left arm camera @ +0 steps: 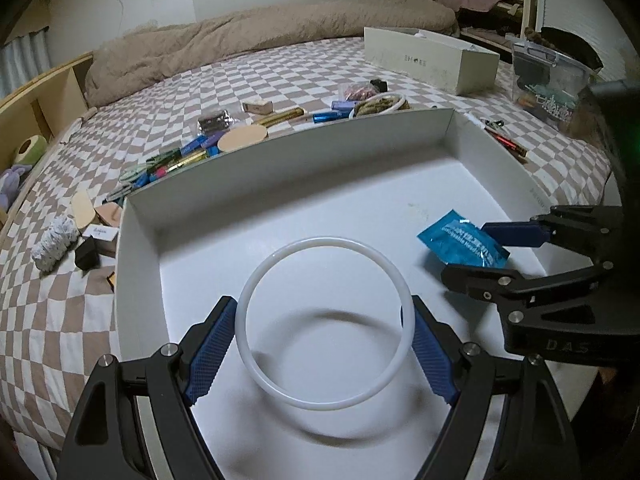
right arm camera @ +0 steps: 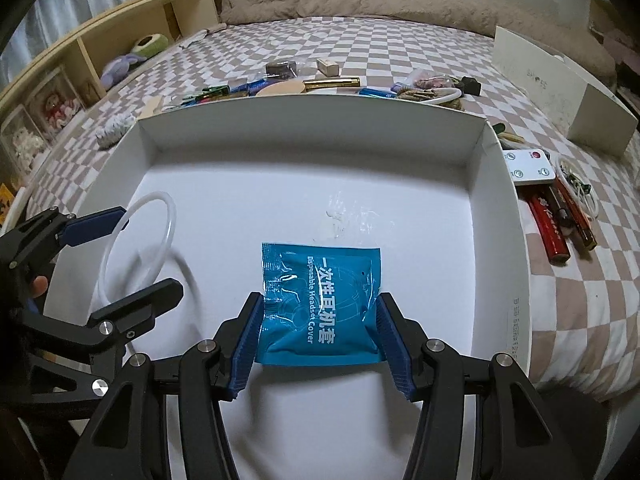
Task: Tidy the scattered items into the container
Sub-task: 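Lower the white ring into the tray with the left tool while the right tool releases the packet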
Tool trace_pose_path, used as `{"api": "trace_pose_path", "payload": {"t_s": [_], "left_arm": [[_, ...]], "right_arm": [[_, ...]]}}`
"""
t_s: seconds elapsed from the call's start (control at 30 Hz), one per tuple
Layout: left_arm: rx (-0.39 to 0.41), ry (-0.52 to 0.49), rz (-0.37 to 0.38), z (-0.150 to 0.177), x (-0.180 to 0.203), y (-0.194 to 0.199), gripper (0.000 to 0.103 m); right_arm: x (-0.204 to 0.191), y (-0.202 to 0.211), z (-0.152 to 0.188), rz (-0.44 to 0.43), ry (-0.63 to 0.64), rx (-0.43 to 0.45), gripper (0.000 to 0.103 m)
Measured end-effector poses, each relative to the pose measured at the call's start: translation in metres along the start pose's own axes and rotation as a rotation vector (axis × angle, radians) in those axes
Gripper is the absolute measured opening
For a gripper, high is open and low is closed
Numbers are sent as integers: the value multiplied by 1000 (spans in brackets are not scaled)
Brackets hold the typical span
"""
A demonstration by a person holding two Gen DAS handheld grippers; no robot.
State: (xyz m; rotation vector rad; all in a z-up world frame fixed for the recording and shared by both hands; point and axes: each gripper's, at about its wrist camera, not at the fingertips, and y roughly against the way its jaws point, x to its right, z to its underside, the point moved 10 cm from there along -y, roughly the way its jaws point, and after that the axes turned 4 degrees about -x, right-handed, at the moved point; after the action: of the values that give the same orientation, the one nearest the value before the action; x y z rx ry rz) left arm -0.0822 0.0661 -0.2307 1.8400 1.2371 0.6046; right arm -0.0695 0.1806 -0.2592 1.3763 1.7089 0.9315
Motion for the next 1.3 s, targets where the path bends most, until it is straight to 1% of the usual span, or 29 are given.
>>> {"api": "trace_pose_path", "payload": {"t_s": [0.07, 0.43, 0.57, 0.63, 0.83, 0.97, 1.3], "left_arm": [[-12, -4, -3, 1, 0, -3, 84], [-83, -13, -12, 11, 1, -17, 84], [-100, -6, -14, 14, -1, -20, 84], [-107, -3, -15, 15, -3, -21, 84], [-109, -2, -12, 15, -3, -22, 84], [-122, 20, -19, 17, -8, -23, 91], [-119, 16, -22, 18, -9, -23, 91]], "right_arm": [[1, -1, 1, 0, 2, -9, 60], [2, -2, 2, -22, 16, -21, 62], [-1, -2, 2, -41, 18, -19, 69], [-3, -3, 2, -37, 25, -18, 70], [-5, -4, 2, -38, 35, -16, 71], [-4, -4, 1, -46, 35, -17, 72], [-6, -4, 2, -45, 45, -20, 74]]}}
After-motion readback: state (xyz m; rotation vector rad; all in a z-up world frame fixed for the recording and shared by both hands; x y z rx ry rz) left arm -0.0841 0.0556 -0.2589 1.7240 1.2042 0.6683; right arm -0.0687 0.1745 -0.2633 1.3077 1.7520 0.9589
